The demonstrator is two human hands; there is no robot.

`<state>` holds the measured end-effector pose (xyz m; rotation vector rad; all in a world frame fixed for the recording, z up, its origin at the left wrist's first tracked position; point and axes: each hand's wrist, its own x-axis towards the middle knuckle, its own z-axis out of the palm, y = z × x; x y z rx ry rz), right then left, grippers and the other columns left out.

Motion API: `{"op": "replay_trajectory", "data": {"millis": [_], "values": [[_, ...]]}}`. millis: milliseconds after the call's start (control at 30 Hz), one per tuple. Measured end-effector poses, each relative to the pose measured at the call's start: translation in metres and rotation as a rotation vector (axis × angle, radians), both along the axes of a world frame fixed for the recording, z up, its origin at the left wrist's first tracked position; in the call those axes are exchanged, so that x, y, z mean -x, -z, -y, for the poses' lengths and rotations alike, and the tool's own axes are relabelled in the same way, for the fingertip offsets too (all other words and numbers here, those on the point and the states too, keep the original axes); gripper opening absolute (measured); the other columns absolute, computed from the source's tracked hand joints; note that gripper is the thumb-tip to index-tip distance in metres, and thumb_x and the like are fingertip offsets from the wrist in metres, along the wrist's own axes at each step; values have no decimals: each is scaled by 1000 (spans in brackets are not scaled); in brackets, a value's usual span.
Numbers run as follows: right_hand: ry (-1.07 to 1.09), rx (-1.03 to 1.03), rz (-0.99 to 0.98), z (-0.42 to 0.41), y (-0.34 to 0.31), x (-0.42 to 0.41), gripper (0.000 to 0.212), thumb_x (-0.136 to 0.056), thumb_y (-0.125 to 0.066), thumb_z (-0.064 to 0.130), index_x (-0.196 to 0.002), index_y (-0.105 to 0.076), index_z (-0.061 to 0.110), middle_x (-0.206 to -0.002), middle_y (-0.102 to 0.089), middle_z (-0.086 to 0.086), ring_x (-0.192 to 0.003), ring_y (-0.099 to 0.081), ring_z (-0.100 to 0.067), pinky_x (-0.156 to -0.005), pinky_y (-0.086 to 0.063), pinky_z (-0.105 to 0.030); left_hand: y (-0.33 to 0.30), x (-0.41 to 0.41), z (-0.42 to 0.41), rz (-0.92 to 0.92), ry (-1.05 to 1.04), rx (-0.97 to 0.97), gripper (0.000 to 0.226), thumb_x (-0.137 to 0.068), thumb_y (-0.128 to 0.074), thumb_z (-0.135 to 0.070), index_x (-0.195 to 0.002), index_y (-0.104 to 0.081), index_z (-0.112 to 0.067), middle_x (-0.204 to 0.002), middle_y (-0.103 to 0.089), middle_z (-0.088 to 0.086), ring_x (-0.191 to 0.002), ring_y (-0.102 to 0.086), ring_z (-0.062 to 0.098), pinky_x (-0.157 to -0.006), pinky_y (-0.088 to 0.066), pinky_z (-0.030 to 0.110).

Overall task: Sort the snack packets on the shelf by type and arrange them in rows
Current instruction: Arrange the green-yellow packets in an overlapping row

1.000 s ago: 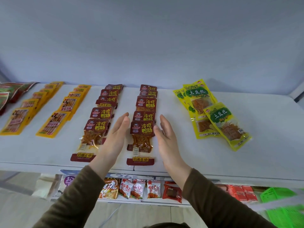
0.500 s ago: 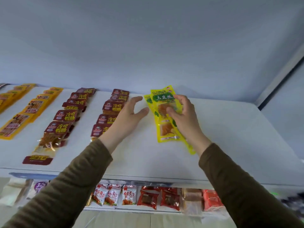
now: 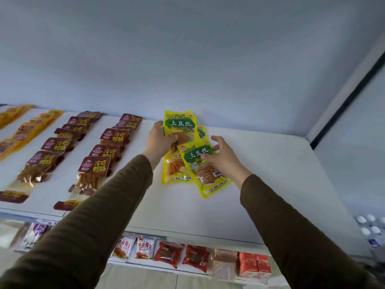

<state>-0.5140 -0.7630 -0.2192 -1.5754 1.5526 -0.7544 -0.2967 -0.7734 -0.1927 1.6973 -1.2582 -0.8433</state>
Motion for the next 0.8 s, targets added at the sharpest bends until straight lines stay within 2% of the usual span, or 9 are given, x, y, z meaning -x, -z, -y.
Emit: {"op": "replay_trajectory", "data": {"millis": [100,200,267,333,400,467,600,733,800], "values": [[33,74,68,-3,0,-1,66,-91,-76,28,-148,-42,27,-112,-51,3,-105,-58,-24,-86,-46,-34,-1,1,-3,-20,9,10,40,-90,-72,-10,-127,-57,-16,-99,-70,2,-76,-64,15,-62,-48,26],[61,119,174,-10,-4,-1,58,-94,-72,24,-145,-45,29,-110,-58,-4,-100,-63,-27,-79,-48,-30,-2,4,-17,-138,94,-52,31,-95,-63,-1,-124,-55,-9,-89,-67,15,-69,-64,27,-63,-53,33],[66,107,272,-18,-5,-2,55,-96,-70,21,-145,-46,28,-114,-63,-10,-96,-66,-24,-77,-50,-28,-2,5,-30,-191,140,-81,29,-97,-58,5,-124,-52,-5,-93,-65,22,-70,-63,30,-72,-55,41],[78,97,367,-28,-4,-4,54,-97,-69,19,-145,-46,28,-120,-65,-8,-94,-67,-17,-79,-52,-29,-2,5,-45,-219,160,-101,31,-96,-56,9,-123,-51,-6,-97,-65,24,-66,-65,29,-69,-56,40],[94,89,392,-36,-1,-7,56,-96,-69,19,-146,-45,29,-131,-57,2,-115,-59,-14,-95,-52,-37,-1,4,-57,-229,190,-135,33,-97,-56,9,-125,-48,-4,-93,-65,22,-61,-66,28,-59,-56,33],[108,78,374,-44,4,-12,60,-96,-69,17,-148,-43,30,-135,-49,8,-134,-48,-16,-109,-47,-42,3,4,-68,-225,214,-167,32,-97,-57,8,-124,-48,-5,-87,-65,17,-62,-68,25,-59,-59,33],[109,63,268,-59,17,-21,67,-96,-68,14,-154,-37,26,-146,-48,-1,-138,-46,-21,-112,-42,-39,12,3,-84,-227,248,-231,29,-95,-54,13,-114,-49,-8,-80,-69,7,-59,-72,15,-56,-61,28],[96,78,147,-69,21,-24,68,-98,-65,16,-157,-32,25,-154,-41,-4,-145,-35,-25,-119,-32,-49,11,-9,-83,93,239,-204,25,-91,-63,-1,-113,-53,-9,-80,-68,6,-59,-70,19,-60,-62,38],[100,80,130,-68,18,-21,70,-97,-66,23,-157,-32,25,-156,-38,-4,-146,-32,-25,-119,-31,-50,7,-19,-71,235,149,-150,26,-91,-65,-12,-114,-53,-14,-83,-64,5,-64,-68,24,-69,-61,46]]}}
